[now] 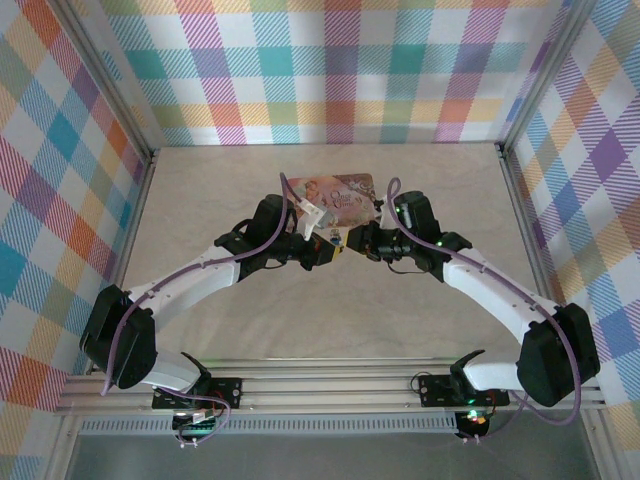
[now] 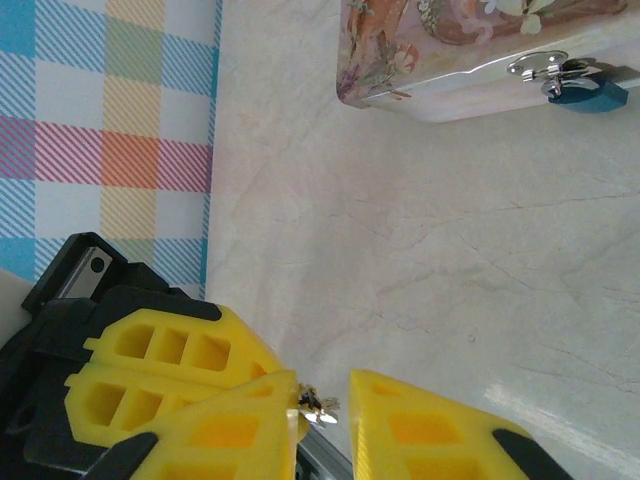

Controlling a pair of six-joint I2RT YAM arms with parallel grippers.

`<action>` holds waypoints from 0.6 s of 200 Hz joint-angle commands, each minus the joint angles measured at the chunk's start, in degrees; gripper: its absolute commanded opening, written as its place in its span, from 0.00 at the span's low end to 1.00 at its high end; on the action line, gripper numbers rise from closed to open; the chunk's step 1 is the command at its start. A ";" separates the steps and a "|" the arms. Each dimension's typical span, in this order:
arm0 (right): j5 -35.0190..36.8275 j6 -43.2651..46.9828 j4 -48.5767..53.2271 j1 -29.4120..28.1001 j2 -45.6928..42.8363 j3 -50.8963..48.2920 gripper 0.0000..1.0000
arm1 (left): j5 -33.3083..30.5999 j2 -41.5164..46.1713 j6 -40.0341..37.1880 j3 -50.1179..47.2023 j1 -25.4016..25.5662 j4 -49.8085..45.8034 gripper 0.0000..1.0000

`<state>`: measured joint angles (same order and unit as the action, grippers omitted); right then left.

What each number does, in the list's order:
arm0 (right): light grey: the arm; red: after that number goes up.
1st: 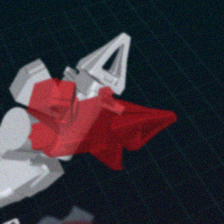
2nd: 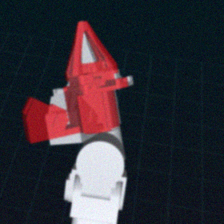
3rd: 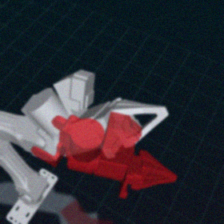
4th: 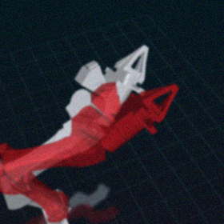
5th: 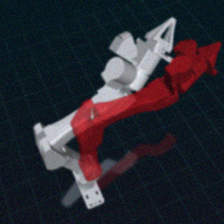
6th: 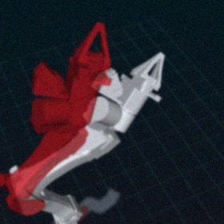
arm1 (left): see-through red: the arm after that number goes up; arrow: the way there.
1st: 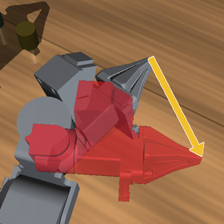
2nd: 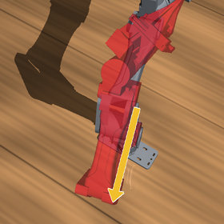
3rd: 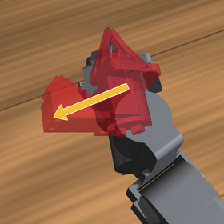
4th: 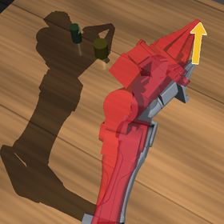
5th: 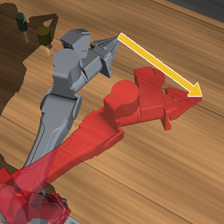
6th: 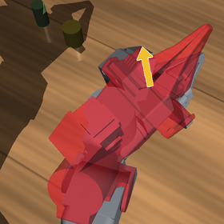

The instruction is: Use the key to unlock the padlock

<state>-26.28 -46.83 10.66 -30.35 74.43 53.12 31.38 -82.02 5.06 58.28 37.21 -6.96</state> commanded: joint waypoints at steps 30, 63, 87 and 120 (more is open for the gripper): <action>-2.59 -1.99 -2.34 0.11 -0.11 -1.44 0.00 | -0.77 1.73 -0.49 -1.19 -0.21 2.19 0.00; -2.08 -0.87 -2.04 0.11 -0.47 -1.09 0.00 | -0.65 2.04 -0.44 -1.50 -0.19 2.56 0.00; -2.14 0.95 -1.43 0.11 -0.60 -0.77 0.00 | -1.37 2.69 -0.38 -1.93 -0.21 2.50 0.15; 0.74 13.95 11.88 0.12 0.72 6.41 0.00 | -3.59 4.94 2.25 -4.20 -1.74 2.99 0.45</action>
<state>-27.40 -44.25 12.32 -30.35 74.46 53.30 29.36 -80.34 5.19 56.31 36.93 -5.85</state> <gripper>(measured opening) 0.056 0.390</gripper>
